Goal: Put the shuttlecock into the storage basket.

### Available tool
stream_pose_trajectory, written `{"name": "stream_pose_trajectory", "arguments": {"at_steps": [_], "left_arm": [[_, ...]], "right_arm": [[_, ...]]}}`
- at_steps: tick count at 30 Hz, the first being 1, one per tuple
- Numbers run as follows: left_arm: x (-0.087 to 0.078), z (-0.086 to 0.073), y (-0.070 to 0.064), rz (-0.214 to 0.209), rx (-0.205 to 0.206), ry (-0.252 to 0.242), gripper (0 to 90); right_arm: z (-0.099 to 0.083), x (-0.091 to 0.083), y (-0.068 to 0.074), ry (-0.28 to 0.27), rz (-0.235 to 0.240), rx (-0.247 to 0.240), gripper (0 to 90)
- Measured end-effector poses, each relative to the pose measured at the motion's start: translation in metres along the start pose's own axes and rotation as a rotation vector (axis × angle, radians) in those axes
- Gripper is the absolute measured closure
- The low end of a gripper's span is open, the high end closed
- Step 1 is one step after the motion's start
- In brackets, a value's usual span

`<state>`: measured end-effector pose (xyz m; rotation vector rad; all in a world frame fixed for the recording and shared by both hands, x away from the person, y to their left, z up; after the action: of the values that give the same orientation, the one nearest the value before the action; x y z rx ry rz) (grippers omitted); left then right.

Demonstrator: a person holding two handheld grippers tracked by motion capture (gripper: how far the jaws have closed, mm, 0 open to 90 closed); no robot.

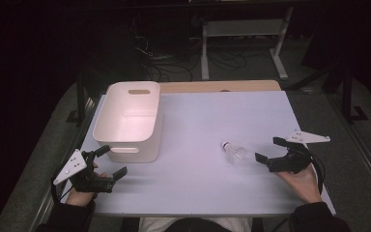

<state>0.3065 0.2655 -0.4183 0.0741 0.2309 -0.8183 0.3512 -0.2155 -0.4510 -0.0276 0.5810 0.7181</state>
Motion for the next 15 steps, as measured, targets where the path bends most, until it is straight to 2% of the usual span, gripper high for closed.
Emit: {"name": "stream_pose_trajectory", "arguments": {"at_steps": [8, 15], "left_arm": [[0.0002, 0.0000, -0.0003, -0.002, 0.004, -0.001, 0.0], [0.0001, 0.0000, -0.0003, -0.002, 0.004, -0.002, 0.0]], "right_arm": [[-0.0009, -0.0036, -0.0005, -0.009, -0.003, 0.009, 0.0], [-0.0018, -0.0029, 0.0018, 0.003, -0.005, -0.002, 0.0]]}}
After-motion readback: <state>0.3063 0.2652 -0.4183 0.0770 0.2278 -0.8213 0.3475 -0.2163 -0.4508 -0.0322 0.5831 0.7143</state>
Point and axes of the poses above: each handheld gripper's, and its own axes: x roughly forward along the jaws, z roughly out of its top, y roughly to its left, the point moved 8 cm from there along x, roughly forward along the jaws, and after that the axes turned 3 degrees about y, right-handed, at the moved point
